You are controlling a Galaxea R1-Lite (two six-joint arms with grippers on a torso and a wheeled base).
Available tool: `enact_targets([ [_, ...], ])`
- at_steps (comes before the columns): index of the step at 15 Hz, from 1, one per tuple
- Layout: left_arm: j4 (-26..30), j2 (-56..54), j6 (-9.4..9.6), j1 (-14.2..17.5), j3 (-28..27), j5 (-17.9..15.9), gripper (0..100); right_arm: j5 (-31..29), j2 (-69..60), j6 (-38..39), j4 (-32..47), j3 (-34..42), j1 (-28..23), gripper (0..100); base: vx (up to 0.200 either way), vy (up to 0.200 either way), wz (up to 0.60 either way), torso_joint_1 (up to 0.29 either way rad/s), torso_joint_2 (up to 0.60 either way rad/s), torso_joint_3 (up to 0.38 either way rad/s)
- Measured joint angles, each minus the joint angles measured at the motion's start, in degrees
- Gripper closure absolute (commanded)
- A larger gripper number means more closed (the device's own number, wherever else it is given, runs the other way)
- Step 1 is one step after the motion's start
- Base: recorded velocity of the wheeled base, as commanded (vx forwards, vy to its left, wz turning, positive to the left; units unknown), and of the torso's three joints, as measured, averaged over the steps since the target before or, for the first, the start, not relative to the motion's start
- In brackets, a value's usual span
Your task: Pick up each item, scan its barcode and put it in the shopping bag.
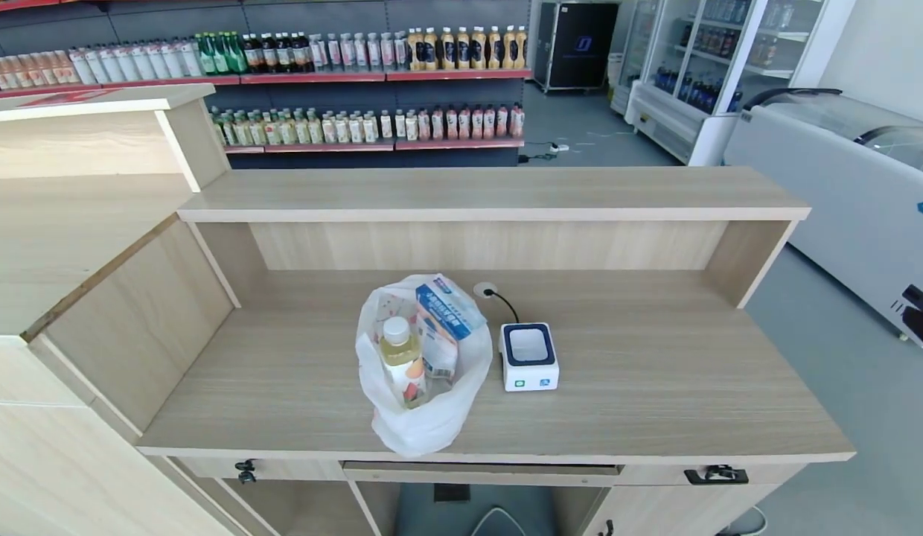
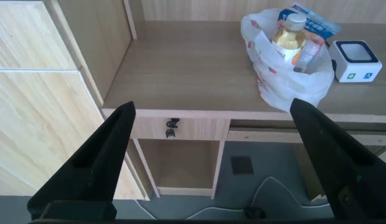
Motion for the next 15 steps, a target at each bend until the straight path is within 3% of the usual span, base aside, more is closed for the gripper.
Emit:
enact_targets([
  [4,0.02,0.00,0.00,0.02,0.00,0.00,0,0.95,-15.43,4.64,0.28,17.09,1.23,0,0.000,0.000,0.00,0.000,0.00,0.000],
  [6,0.02,0.00,-0.02,0.02,0.00,0.00,0,1.06,-23.45,5.91,3.43,22.03,2.56,0,0.000,0.000,0.00,0.000,0.00,0.000],
  [11,0.02,0.00,0.00,0.02,0.00,0.00,0,0.65,-43.03,9.22,20.89,25.39,5.84,0,0.000,0.000,0.00,0.000,0.00,0.000],
  [15,0.02,0.00,-0.02,0.02,0.00,0.00,0,-0.24,-50.23,10.73,22.94,25.66,7.75,0,0.000,0.000,0.00,0.000,0.00,0.000],
])
